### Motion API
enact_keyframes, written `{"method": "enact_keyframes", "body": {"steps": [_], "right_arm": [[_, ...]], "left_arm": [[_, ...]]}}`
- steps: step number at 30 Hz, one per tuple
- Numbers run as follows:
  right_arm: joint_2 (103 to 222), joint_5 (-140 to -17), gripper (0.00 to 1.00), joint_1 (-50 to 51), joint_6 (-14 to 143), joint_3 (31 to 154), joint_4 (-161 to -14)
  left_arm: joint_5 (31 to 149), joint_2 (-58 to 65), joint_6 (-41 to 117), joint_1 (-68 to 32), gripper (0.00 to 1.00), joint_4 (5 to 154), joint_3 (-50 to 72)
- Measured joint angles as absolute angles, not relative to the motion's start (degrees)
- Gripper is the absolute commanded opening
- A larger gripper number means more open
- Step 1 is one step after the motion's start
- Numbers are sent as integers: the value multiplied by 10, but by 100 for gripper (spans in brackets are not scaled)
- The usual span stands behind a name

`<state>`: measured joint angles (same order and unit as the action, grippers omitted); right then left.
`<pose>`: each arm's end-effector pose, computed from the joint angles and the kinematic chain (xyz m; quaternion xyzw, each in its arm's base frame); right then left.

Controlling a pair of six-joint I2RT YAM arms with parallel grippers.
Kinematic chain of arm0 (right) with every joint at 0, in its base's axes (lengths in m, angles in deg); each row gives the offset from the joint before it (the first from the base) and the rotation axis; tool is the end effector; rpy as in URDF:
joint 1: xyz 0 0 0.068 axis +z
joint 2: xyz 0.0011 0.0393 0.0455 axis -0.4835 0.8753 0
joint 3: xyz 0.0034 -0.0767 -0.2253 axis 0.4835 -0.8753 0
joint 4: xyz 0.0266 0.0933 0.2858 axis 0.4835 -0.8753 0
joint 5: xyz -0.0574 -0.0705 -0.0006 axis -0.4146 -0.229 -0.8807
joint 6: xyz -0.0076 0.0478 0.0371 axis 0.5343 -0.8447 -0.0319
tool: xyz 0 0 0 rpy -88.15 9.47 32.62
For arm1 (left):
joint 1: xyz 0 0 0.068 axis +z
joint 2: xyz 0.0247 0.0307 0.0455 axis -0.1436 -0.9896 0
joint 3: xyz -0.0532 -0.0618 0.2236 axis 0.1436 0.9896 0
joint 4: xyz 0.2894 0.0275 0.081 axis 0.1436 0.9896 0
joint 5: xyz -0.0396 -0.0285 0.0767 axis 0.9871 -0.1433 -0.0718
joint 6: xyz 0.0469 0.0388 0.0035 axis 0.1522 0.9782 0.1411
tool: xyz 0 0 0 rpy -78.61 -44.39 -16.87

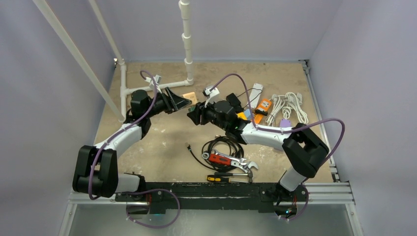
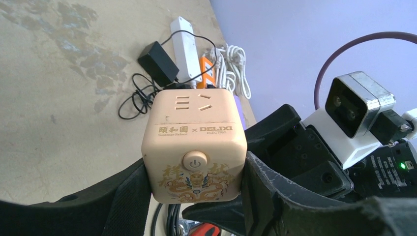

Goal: Pull the plug off the socket
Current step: Remove the plug from the socket.

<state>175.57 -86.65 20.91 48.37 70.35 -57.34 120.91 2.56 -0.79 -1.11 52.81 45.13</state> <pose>0.2661 0.3144 0.1773 -0.1768 0.7501 0.3750 0.5152 0.3279 -0.0832 0.1855 -0.0467 0.7496 -0.5229 0.4032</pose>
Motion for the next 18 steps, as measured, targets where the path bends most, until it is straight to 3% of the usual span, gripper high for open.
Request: {"method": "enact_keyframes", "body": {"steps": [8, 18], "right_arm": [[1717, -850, 0, 210, 575, 678, -571], [1716, -877, 0, 218, 552, 678, -569]], "left_arm": [[1248, 36, -9, -12, 0, 524, 451], [1251, 36, -10, -12, 0, 520, 451]]}}
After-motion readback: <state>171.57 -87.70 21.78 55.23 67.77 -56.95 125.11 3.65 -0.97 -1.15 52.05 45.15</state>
